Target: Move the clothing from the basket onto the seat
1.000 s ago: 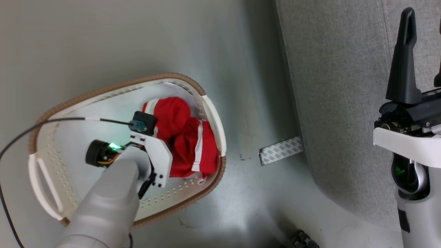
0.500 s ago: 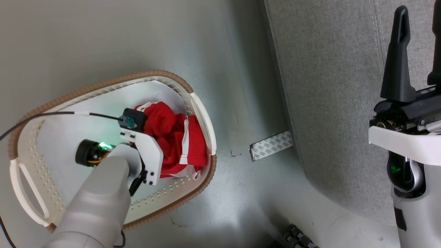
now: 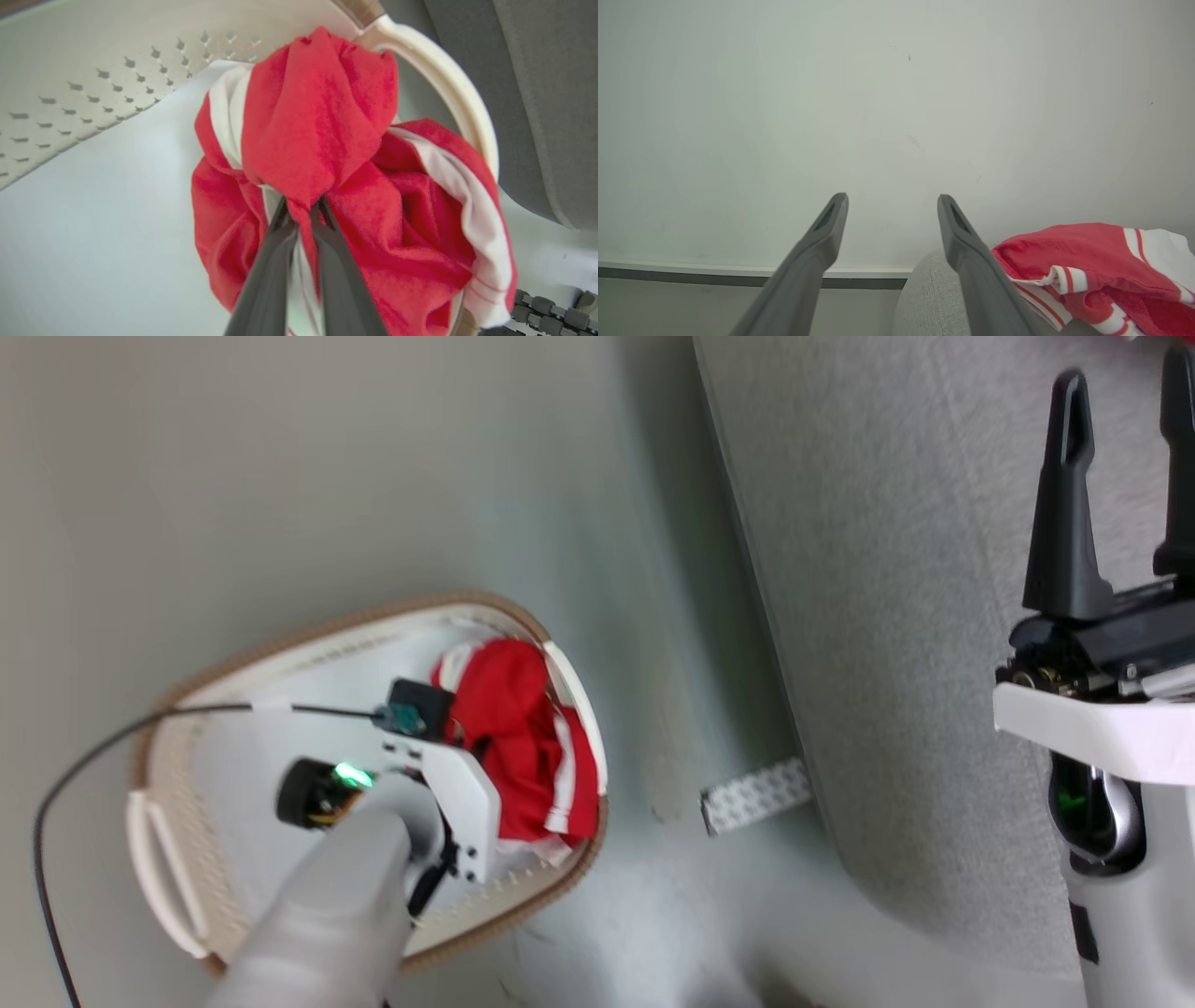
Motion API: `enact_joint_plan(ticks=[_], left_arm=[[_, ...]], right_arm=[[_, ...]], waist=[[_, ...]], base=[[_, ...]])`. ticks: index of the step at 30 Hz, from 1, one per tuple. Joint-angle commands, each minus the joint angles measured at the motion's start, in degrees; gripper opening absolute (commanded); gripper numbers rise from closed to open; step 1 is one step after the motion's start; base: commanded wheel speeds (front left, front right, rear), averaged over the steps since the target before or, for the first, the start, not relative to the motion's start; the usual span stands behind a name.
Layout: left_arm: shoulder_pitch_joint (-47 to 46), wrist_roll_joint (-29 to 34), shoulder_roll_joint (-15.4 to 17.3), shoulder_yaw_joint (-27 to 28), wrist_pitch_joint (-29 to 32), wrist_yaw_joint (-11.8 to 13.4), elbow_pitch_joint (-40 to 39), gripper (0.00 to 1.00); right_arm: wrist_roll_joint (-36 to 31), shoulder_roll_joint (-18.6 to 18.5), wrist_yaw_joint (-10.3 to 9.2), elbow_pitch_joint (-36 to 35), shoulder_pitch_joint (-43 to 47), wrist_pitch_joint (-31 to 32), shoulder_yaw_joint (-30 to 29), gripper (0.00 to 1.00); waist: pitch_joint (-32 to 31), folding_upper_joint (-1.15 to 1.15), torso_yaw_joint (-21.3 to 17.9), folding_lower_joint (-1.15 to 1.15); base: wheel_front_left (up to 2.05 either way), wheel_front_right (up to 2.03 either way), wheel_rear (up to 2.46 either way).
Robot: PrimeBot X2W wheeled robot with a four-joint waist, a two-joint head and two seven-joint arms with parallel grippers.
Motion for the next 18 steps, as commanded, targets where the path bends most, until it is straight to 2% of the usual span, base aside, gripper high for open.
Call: enact_joint_plan(ticks=[1,12,18], left_arm=[[1.6,-1.7,-0.3,-0.9,-0.6,-0.1,-0.8,0.00],[9.2,-11.4,-1.5,-8.2,-8.6,-0.1,-7.5,0.00],[11.5,-14.0,-1.4,-11.3,-11.1,-0.1,-12.2,0.00]], right_arm=[[-0.3,-0.7,-0.14,0.4,1.4,0.0,-0.5,1.00],[-0.7,-4.8,-0.15,4.2,8.0,0.0,-1.0,1.00],[0.2,-6.2,-0.14,6.5,12.7,0.0,0.2,1.00]], waist=[[-4.6,0.00,2.0,0.00],[-22.7,0.00,8.6,0.00],[-30.5,0.00,12.3,0.00]], base=[[0.00,0.00,0.00],[0.00,0.00,0.00],[0.00,0.00,0.00]])
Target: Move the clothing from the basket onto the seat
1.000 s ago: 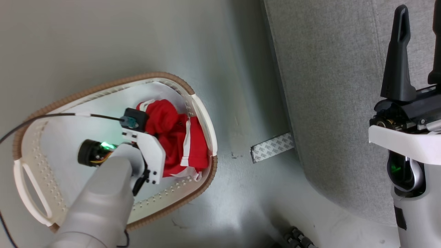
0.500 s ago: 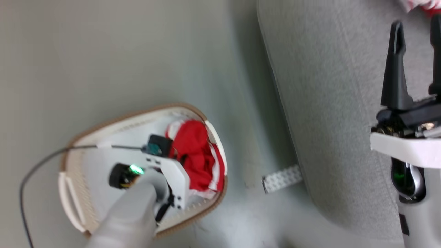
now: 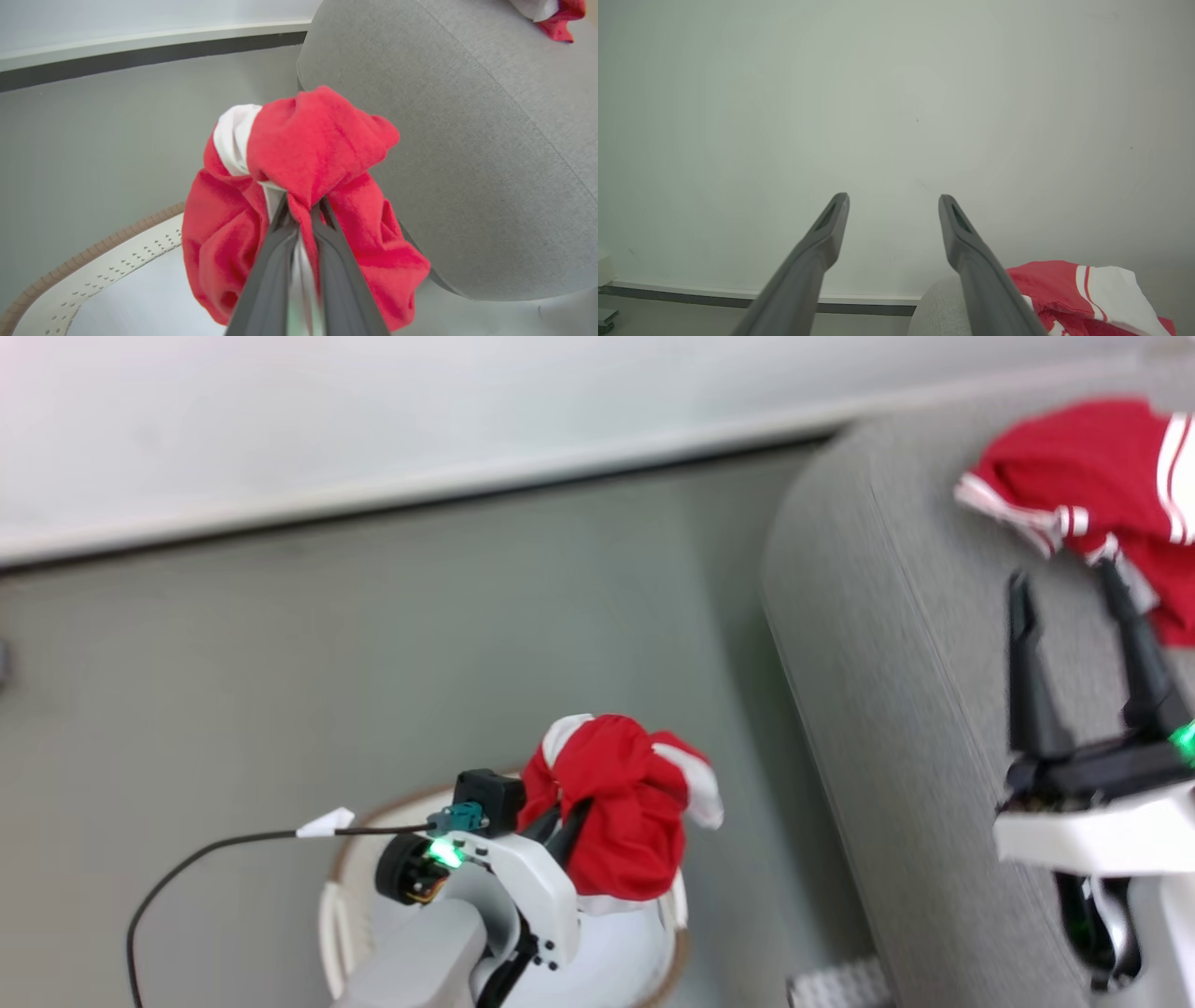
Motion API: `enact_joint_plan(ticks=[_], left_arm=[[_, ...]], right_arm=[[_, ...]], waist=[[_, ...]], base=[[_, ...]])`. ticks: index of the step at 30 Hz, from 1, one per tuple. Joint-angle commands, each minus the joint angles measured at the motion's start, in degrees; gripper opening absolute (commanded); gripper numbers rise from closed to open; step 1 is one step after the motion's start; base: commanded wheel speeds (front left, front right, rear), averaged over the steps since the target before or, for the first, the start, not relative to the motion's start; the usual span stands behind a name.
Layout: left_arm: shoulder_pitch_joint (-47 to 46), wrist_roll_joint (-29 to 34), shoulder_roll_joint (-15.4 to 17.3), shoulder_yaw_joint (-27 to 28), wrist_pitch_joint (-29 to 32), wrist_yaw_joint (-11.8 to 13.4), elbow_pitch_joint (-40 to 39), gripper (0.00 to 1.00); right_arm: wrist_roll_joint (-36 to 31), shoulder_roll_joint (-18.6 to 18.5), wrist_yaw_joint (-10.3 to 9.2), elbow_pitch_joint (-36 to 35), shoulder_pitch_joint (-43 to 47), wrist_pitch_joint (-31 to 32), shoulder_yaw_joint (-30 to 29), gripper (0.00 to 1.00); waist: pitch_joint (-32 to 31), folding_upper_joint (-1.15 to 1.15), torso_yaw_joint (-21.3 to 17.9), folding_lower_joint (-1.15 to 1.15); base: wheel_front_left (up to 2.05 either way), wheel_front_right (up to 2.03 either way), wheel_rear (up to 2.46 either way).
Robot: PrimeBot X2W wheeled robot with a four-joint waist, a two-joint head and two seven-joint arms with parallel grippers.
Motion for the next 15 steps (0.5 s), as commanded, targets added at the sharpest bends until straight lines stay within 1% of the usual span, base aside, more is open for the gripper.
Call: enact_joint_plan(ticks=[1,3,8,15], left_arm=[[1.0,-1.0,0.2,0.1,-0.3,-0.1,-0.8,0.00],[1.1,-1.0,0.6,0.0,-0.4,-0.1,-2.9,0.00],[2.0,0.7,2.3,3.1,-0.4,0.0,-10.1,0.00],[2.2,2.9,4.4,6.9,-0.4,1.4,-18.5,0.00]], right_arm=[[0.6,-0.5,-0.15,0.3,1.2,0.0,0.2,1.00],[1.1,-1.0,-0.15,1.0,2.8,0.0,0.7,1.00],[1.9,-0.9,-0.14,2.8,6.3,0.0,1.7,1.00],[2.6,0.2,-0.14,5.0,9.8,0.0,5.0,1.00]], waist=[[-6.1,0.00,4.4,0.01],[-8.1,0.00,5.6,0.01],[-12.4,0.00,7.8,0.01],[-16.6,0.00,9.4,0.01]], base=[[0.00,0.00,0.00],[0.00,0.00,0.00],[0.00,0.00,0.00],[0.00,0.00,0.00]])
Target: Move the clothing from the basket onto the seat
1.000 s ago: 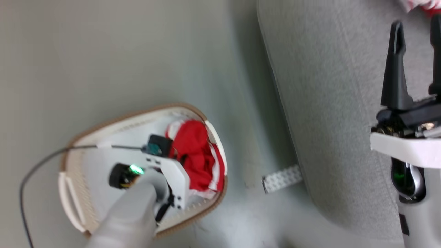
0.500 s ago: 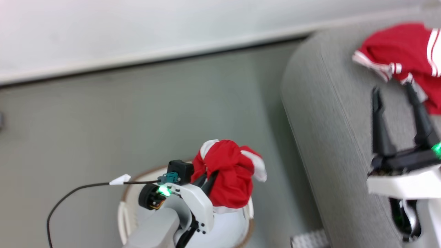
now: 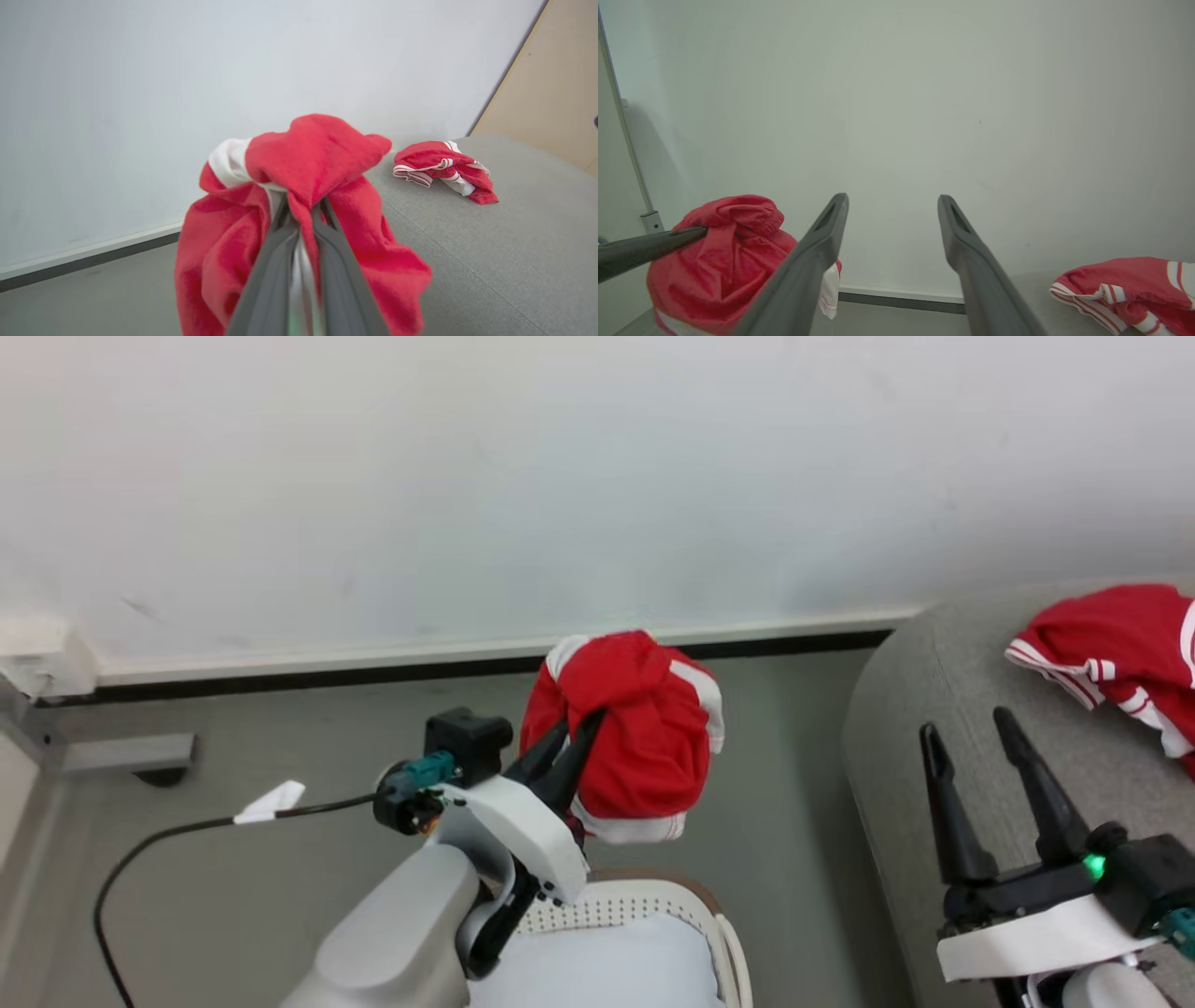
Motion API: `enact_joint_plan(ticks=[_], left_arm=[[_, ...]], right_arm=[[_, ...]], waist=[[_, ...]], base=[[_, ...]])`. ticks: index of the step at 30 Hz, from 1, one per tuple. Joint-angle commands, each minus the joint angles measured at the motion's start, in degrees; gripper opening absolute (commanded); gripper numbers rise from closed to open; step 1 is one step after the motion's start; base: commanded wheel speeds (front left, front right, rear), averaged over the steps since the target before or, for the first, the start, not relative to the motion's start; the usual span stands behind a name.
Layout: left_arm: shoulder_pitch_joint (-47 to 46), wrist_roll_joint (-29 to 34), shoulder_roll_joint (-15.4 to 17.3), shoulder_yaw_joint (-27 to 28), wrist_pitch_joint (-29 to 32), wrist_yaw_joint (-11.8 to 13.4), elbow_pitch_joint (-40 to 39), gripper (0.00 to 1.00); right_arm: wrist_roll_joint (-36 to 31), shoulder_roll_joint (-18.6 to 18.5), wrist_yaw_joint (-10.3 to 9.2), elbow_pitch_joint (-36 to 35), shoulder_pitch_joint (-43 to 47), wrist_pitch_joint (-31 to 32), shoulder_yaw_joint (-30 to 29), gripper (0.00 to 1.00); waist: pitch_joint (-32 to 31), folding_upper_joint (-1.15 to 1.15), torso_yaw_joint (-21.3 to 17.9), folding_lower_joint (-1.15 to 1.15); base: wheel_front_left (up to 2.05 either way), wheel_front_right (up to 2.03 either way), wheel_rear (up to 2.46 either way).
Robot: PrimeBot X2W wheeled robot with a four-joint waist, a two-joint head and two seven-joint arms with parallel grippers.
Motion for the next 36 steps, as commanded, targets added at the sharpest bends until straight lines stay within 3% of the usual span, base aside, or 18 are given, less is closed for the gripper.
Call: enact_joint_plan(ticks=[1,10,21,27,36], left_arm=[[0.2,1.0,0.8,0.5,0.0,0.4,-1.2,0.00],[-0.8,0.3,3.1,2.9,0.8,2.2,-11.2,0.00],[0.8,-0.5,4.2,2.8,2.7,3.6,-15.7,0.00],[1.3,-0.7,4.1,2.2,3.4,3.8,-15.6,0.00],[2.5,-1.5,2.5,0.0,4.0,2.5,-14.4,0.00]], right_arm=[[0.3,0.1,-0.13,0.2,1.0,0.0,0.4,1.00],[0.7,1.3,-0.13,2.2,1.6,0.0,5.2,1.00],[0.3,0.5,-0.13,3.0,0.4,0.0,8.3,1.00],[0.0,-0.5,-0.14,4.5,-1.5,0.0,13.0,1.00],[-1.9,-3.7,-0.14,7.1,-7.2,0.0,25.5,1.00]], waist=[[-1.8,0.00,1.3,0.02],[-2.7,0.00,2.4,0.02],[-1.9,0.00,3.7,0.02],[-2.1,0.00,4.2,0.02],[-2.9,0.00,6.4,0.02]], base=[[0.00,0.00,0.00],[0.00,0.00,0.00],[0.00,0.00,0.00],[0.00,0.00,0.00],[0.00,0.00,0.00]])
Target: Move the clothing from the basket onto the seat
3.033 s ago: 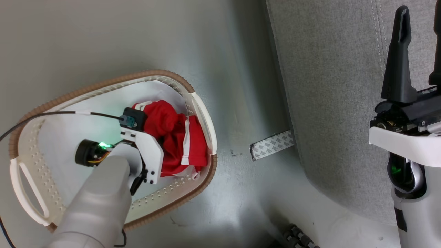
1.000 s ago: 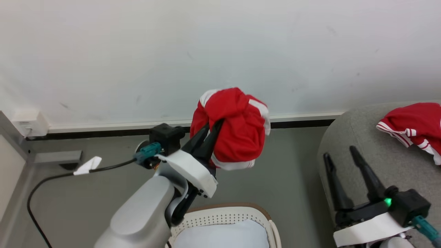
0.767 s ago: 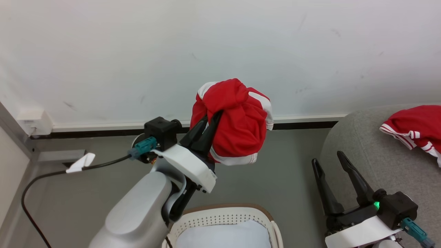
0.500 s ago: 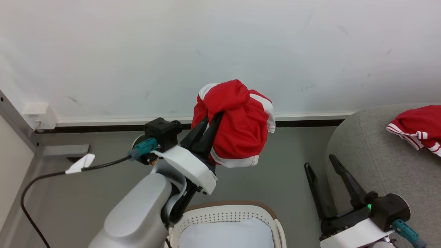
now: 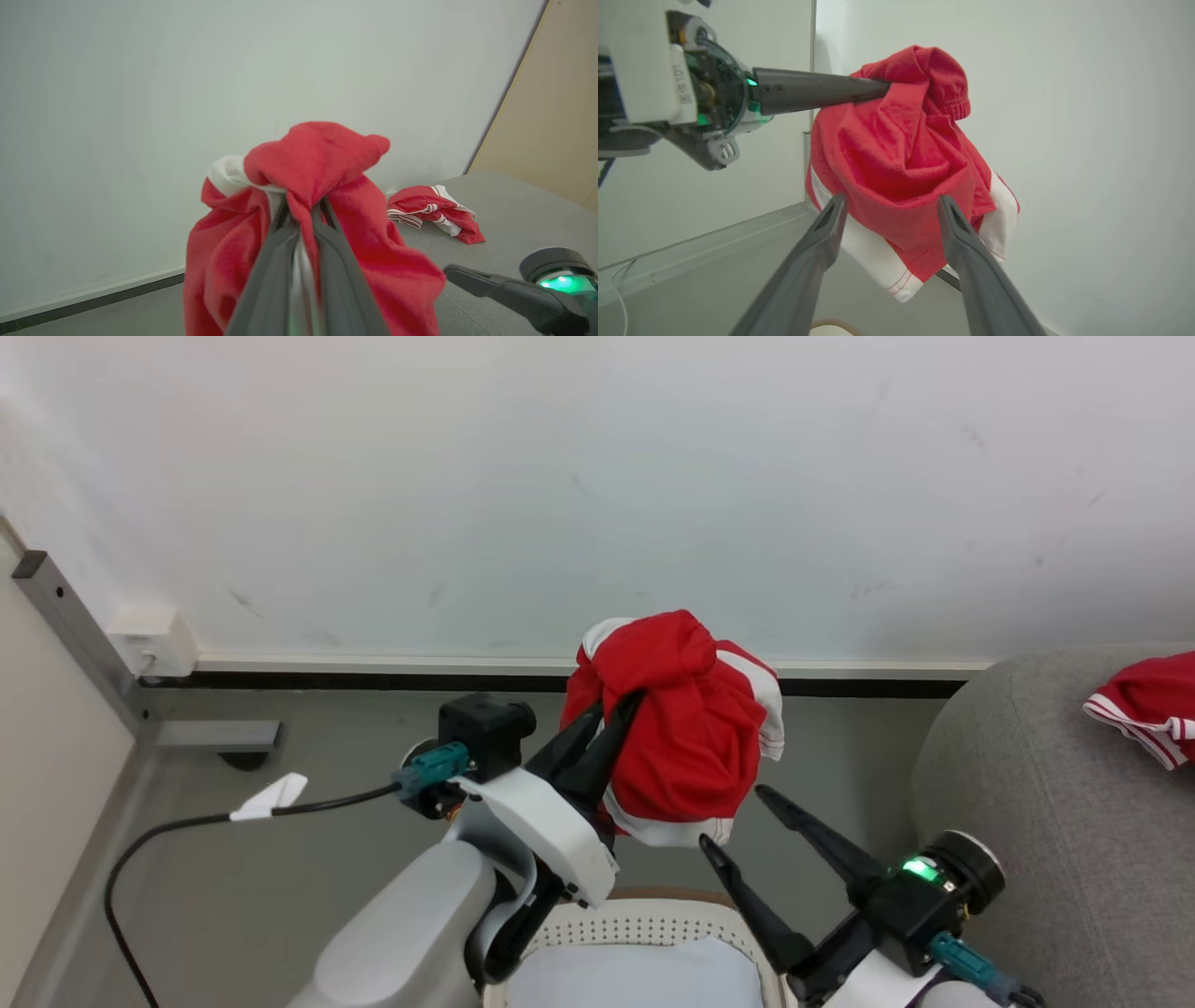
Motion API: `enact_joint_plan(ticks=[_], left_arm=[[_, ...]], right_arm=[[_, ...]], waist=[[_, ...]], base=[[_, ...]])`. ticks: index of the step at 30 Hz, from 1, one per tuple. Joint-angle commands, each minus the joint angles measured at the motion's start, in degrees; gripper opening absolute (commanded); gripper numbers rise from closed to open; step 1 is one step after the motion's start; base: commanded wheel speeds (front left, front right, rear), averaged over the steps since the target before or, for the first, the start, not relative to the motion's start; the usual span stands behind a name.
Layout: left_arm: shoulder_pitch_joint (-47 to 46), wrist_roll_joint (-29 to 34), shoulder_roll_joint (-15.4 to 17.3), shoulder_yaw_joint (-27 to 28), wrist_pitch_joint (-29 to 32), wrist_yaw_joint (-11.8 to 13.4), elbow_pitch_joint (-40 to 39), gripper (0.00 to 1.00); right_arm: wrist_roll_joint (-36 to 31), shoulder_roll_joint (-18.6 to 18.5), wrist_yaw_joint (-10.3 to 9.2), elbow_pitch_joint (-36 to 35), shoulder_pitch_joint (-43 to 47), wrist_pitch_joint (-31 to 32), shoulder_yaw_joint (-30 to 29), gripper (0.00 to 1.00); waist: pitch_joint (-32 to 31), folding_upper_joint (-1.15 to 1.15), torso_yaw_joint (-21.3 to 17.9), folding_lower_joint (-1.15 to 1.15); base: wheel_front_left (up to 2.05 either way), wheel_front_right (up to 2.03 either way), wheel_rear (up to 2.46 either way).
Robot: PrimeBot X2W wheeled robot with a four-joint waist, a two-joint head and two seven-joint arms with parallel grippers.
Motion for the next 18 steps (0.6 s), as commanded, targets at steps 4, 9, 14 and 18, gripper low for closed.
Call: enact_joint_plan(ticks=[4,9,14,18], left_arm=[[1.2,-0.2,-1.1,-1.3,0.1,-0.5,0.8,0.00],[1.4,-0.5,-2.3,-2.8,0.3,-1.2,1.3,0.00],[1.2,-0.4,-3.3,-4.7,0.5,-1.8,1.7,0.00],[0.6,-0.7,-4.2,-6.3,1.0,-2.2,2.3,0.00]], right_arm=[[0.4,-0.7,-0.15,3.1,-3.5,0.0,4.7,1.00],[1.6,0.0,-0.15,7.8,-6.2,0.0,7.8,1.00],[3.1,1.0,-0.15,12.7,-8.5,0.0,10.1,1.00],[2.9,1.6,-0.15,15.4,-10.1,0.0,9.7,1.00]], waist=[[-0.7,0.00,2.0,0.00],[-1.4,0.00,4.3,0.00],[-1.7,0.00,6.8,0.00],[-1.7,0.00,9.0,0.00]], base=[[0.00,0.00,0.00],[0.00,0.00,0.00],[0.00,0.00,0.00],[0.00,0.00,0.00]])
